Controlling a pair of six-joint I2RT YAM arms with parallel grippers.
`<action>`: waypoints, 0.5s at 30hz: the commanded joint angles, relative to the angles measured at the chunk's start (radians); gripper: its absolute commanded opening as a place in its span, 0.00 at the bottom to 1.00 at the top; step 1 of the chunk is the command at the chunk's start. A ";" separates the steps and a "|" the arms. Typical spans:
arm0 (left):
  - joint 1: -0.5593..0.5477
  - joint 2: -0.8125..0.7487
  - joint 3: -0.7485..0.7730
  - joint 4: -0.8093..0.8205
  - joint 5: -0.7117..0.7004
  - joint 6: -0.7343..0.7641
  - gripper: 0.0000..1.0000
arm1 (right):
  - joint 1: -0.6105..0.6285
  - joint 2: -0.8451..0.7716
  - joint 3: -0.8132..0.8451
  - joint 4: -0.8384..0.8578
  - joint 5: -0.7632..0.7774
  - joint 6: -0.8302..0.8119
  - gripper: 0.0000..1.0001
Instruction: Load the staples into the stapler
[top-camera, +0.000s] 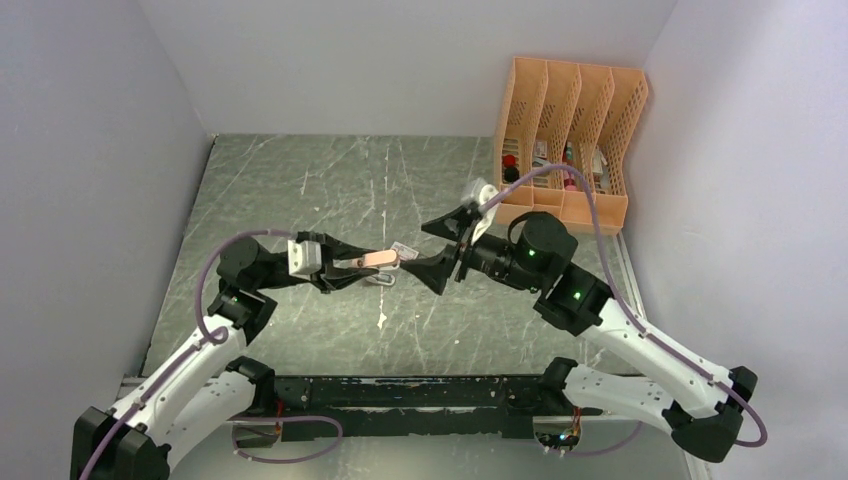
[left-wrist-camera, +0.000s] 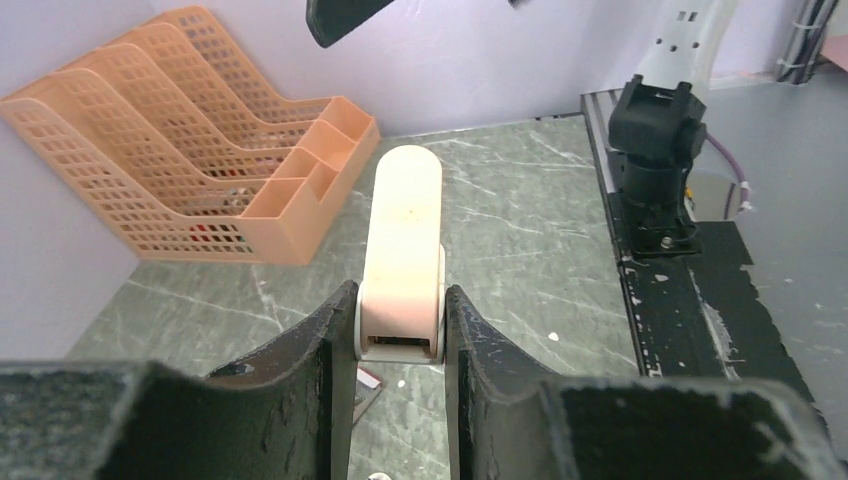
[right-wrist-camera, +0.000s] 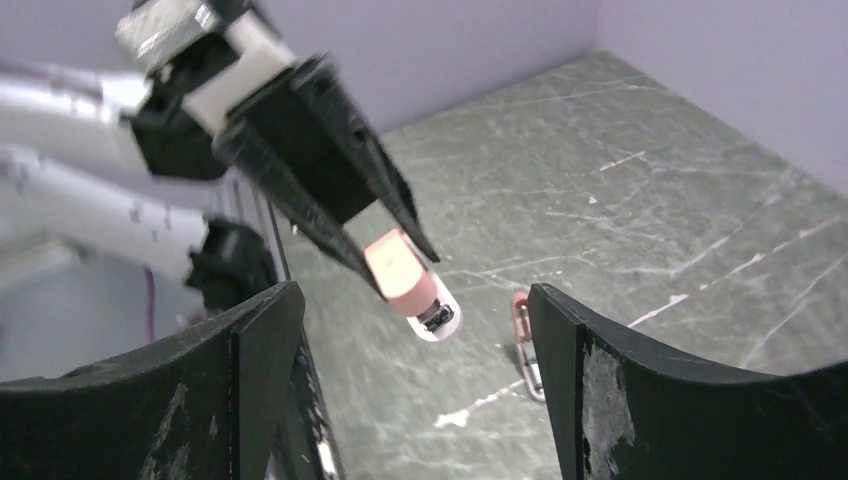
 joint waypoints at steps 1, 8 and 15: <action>-0.005 -0.049 -0.029 0.114 -0.084 0.021 0.07 | 0.001 -0.016 -0.037 0.156 0.253 0.427 0.87; -0.004 -0.033 -0.025 0.172 -0.067 0.013 0.07 | -0.001 0.052 -0.049 0.225 0.215 0.688 0.91; -0.005 -0.007 -0.007 0.216 -0.042 -0.002 0.07 | -0.002 0.096 -0.058 0.226 0.178 0.716 0.92</action>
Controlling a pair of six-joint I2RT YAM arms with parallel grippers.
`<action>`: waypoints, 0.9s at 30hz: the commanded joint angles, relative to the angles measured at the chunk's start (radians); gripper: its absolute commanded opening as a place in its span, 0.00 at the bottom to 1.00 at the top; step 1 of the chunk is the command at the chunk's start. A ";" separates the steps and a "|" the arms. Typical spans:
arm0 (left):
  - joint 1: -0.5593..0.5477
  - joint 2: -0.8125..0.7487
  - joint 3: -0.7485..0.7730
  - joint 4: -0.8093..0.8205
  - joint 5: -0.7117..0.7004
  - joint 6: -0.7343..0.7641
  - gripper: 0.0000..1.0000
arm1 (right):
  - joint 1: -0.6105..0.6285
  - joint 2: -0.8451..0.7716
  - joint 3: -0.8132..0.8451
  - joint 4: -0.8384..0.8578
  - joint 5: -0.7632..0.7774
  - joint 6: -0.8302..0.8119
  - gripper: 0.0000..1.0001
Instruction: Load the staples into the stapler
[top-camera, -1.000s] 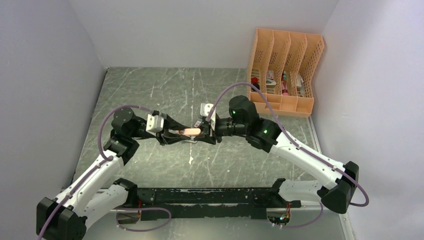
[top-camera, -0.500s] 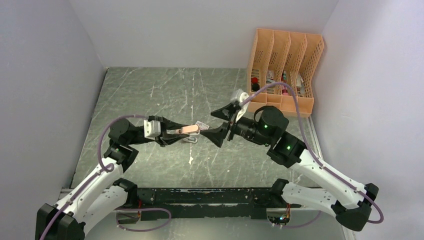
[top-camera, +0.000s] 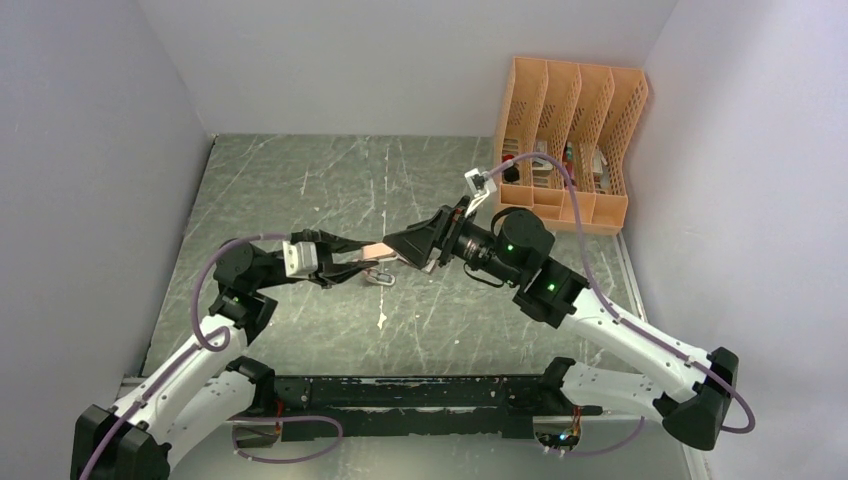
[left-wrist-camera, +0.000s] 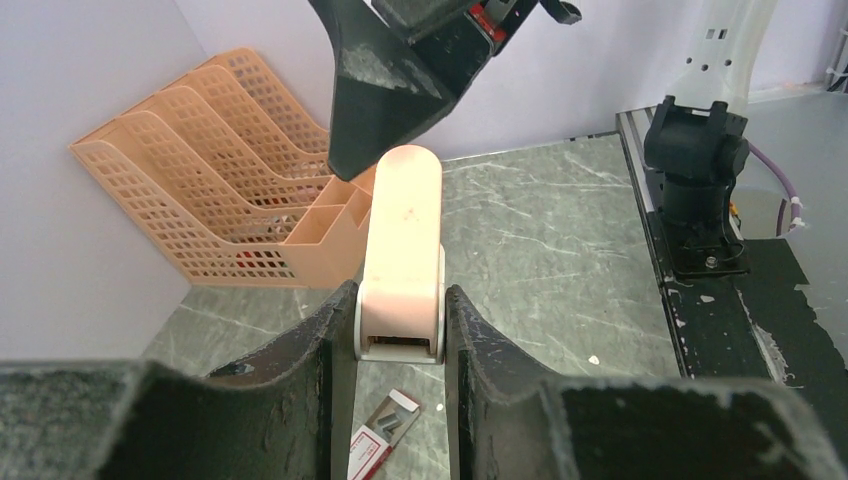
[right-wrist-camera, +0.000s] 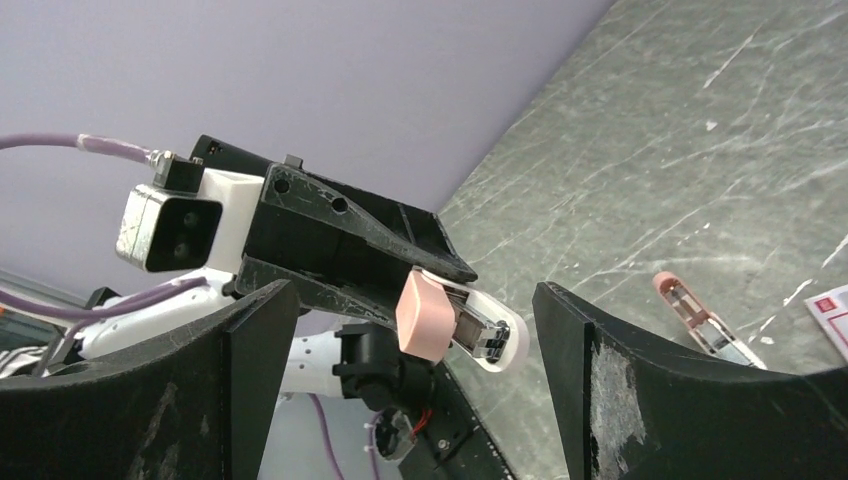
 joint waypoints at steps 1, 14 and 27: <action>-0.005 0.008 0.019 0.100 0.019 -0.004 0.07 | -0.004 0.017 -0.010 0.034 -0.025 0.070 0.92; -0.004 0.017 0.042 0.138 0.035 -0.014 0.07 | -0.053 0.034 -0.118 0.160 -0.128 0.209 0.83; -0.005 0.019 0.036 0.148 0.034 -0.020 0.07 | -0.089 0.072 -0.141 0.256 -0.232 0.277 0.44</action>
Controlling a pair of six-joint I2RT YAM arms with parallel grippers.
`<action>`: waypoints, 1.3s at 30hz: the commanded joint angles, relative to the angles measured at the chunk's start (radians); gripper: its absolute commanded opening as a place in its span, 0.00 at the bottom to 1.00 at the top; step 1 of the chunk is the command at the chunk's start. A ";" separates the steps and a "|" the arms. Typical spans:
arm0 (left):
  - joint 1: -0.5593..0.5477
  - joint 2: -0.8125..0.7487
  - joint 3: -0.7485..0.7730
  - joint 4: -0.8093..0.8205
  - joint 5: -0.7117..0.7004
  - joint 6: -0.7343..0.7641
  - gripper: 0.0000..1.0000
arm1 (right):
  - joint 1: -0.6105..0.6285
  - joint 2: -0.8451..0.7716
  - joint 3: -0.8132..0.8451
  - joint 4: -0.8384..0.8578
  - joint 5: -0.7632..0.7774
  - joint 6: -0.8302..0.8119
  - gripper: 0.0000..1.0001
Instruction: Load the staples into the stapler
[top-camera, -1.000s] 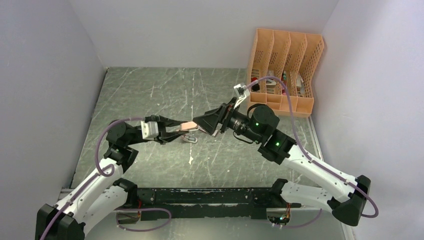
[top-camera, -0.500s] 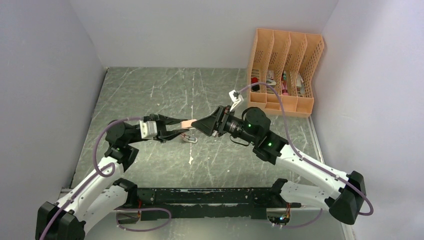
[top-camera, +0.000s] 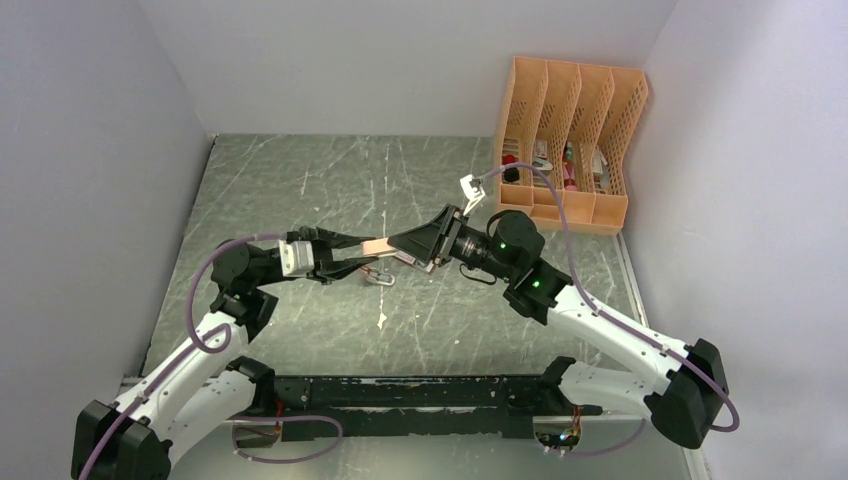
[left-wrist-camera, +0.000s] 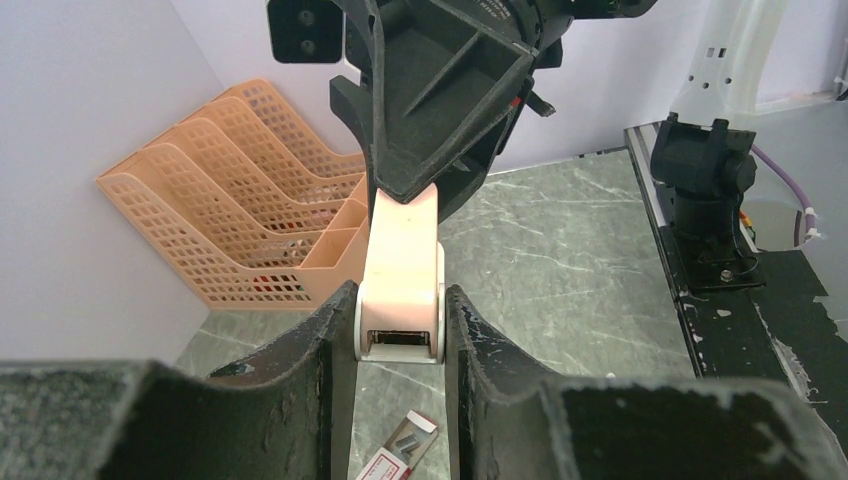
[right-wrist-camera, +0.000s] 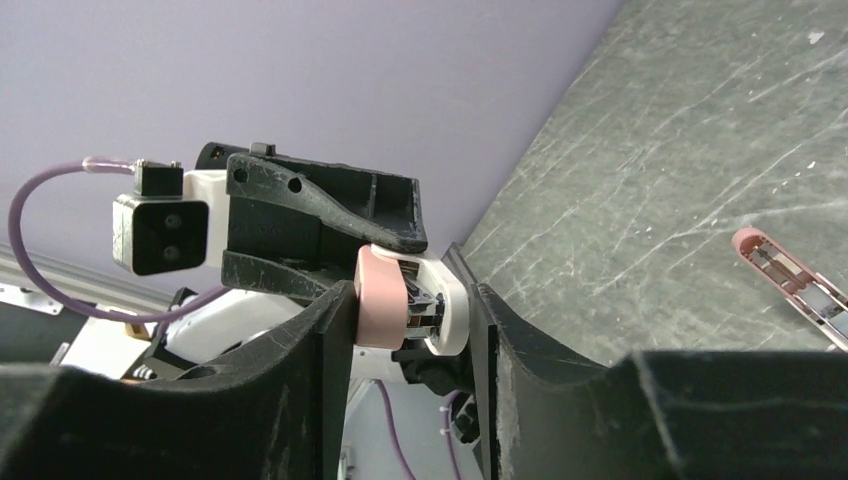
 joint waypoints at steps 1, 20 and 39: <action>-0.005 -0.008 0.027 0.053 0.020 0.007 0.07 | -0.002 0.015 -0.001 0.042 -0.050 0.017 0.41; -0.005 -0.002 0.030 0.045 0.015 0.010 0.07 | -0.002 0.020 0.007 0.034 -0.061 -0.005 0.00; -0.005 0.003 0.034 0.043 0.024 0.008 0.07 | -0.005 0.023 0.003 0.117 -0.115 0.012 0.43</action>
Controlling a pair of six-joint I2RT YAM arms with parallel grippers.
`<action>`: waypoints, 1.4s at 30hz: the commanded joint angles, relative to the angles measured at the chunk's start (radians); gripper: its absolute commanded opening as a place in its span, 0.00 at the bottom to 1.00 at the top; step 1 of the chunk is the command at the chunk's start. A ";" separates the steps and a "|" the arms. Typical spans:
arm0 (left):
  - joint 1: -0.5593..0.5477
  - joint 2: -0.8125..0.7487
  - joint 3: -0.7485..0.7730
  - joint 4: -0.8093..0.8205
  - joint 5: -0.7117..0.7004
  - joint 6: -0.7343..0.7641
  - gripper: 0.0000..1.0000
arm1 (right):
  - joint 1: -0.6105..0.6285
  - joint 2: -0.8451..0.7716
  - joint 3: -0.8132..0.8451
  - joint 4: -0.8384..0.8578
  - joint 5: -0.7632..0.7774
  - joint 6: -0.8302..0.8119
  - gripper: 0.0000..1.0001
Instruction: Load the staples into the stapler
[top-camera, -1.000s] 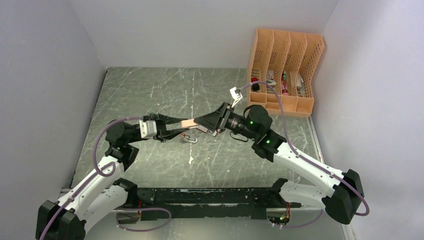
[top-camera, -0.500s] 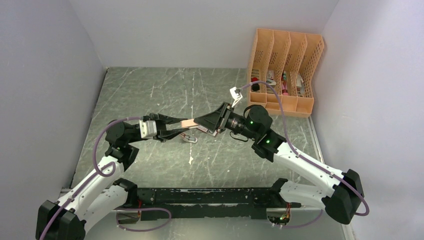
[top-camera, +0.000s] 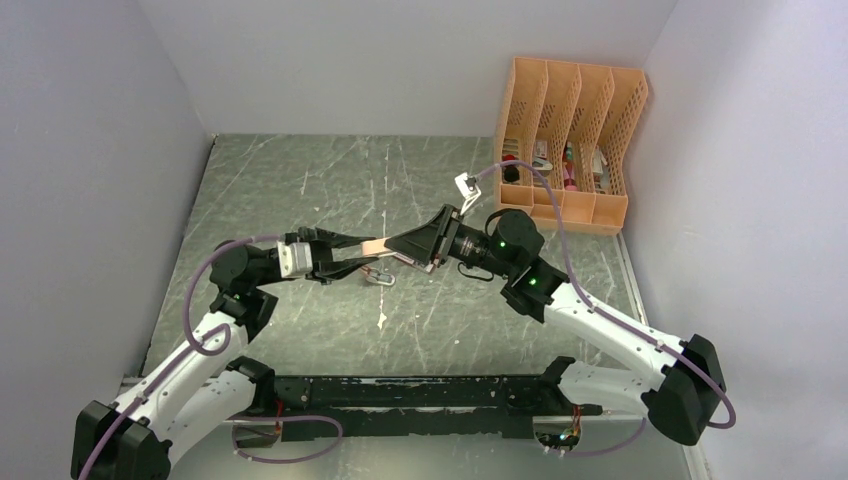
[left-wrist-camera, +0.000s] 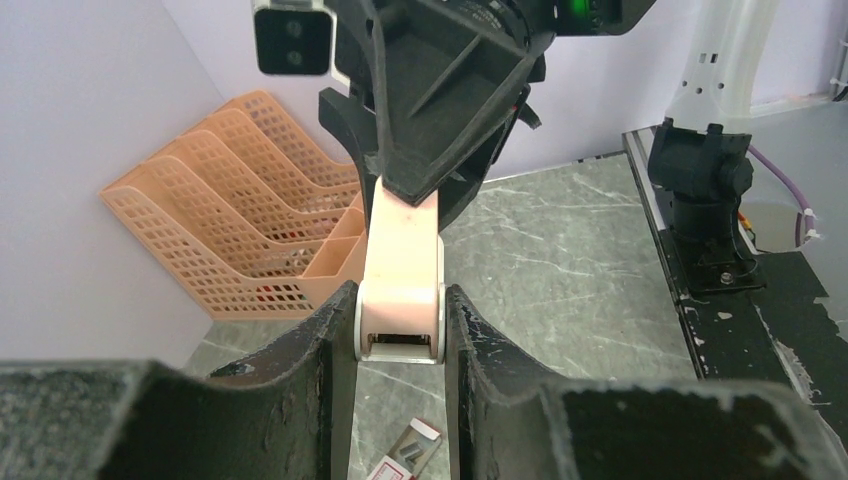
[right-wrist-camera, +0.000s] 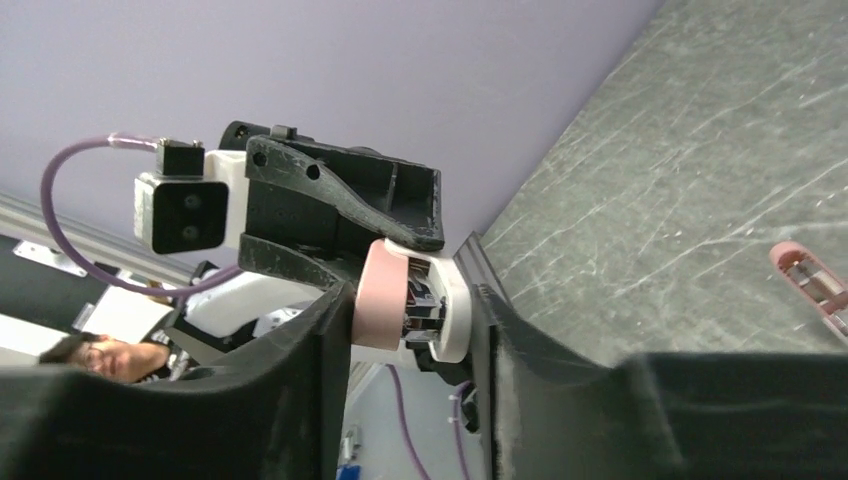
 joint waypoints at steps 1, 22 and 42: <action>-0.005 0.003 0.033 0.031 0.022 0.009 0.07 | 0.001 -0.004 0.005 0.030 -0.017 0.008 0.34; -0.004 -0.013 0.030 -0.009 0.019 0.026 0.07 | 0.003 -0.013 -0.003 0.059 -0.033 0.001 0.72; -0.005 -0.019 0.026 -0.017 0.022 0.024 0.07 | 0.000 -0.035 0.001 0.027 -0.012 -0.025 0.75</action>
